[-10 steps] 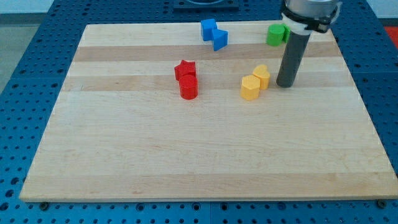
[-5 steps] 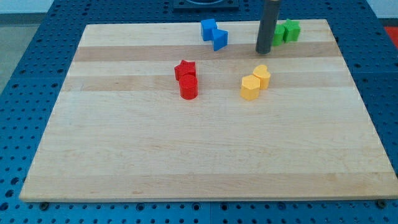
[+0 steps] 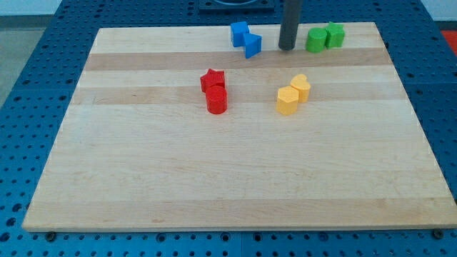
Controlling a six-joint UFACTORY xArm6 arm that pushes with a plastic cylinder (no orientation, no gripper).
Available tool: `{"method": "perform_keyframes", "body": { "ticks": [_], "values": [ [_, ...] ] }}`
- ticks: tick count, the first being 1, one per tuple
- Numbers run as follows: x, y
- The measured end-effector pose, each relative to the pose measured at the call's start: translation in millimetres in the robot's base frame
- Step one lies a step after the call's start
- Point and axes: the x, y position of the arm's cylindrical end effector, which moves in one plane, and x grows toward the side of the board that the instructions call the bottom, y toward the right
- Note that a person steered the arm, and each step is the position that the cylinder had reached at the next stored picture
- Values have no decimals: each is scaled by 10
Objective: Slide the blue cube into the red star
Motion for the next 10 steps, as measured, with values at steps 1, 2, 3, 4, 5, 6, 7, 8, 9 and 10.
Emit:
{"method": "perform_keyframes", "body": {
  "ticks": [1, 2, 3, 4, 5, 6, 7, 8, 9, 10],
  "values": [
    [0, -161],
    [-114, -168],
    [-665, -444],
    [-551, -793],
    [-93, -1264],
    [90, -1827],
    [151, -2026],
    [303, -1843],
    [503, -1755],
    [572, -1705]
  ]
}}
